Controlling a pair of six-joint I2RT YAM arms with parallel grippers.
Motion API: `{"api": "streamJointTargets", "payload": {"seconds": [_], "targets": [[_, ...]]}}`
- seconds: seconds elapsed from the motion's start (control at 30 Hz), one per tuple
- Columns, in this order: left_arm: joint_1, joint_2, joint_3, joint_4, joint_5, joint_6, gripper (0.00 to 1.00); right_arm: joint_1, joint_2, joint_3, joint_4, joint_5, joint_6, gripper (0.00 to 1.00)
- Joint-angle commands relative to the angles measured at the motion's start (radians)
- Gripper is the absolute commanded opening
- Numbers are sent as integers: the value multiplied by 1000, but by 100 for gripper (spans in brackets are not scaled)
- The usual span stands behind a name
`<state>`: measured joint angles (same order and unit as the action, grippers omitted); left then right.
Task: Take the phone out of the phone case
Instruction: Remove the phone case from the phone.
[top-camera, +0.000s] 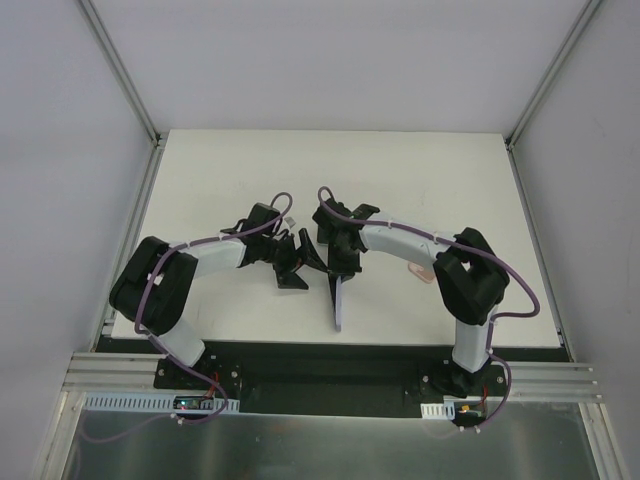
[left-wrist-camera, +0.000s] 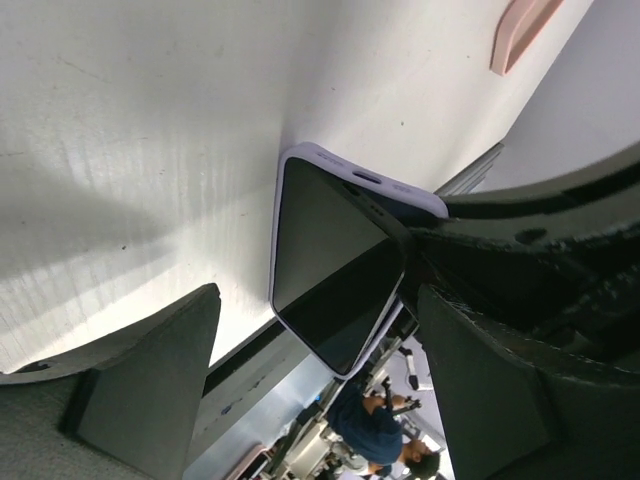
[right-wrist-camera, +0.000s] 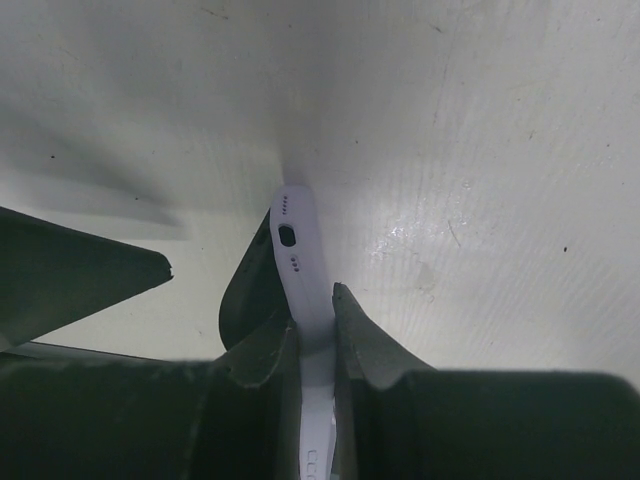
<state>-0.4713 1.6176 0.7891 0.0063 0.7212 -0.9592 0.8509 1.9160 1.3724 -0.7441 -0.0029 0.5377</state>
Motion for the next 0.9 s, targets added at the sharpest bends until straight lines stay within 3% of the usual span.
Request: {"api": "streamJointTargets", "payload": {"seconds": [0.0,0.33,0.47,0.7,0.73,0.87], "targets": [[-1,31,-7,57,-8,-55,78,111,241,-107,180,-129,70,1],[-6,71,7,49,-26,-61,73,149,273,-62,146,-115,77,1],[-16,100,39,-75,-94,-3,61,148,270,-38,108,-65,79,1],[-58,154,79,-187,-97,51,45,149,244,46,-8,73,54,1],[-64,159,102,-207,-101,62,38,146,244,54,-15,83,53,1],[-98,197,139,-296,-109,117,28,148,233,86,-52,136,48,1]]}}
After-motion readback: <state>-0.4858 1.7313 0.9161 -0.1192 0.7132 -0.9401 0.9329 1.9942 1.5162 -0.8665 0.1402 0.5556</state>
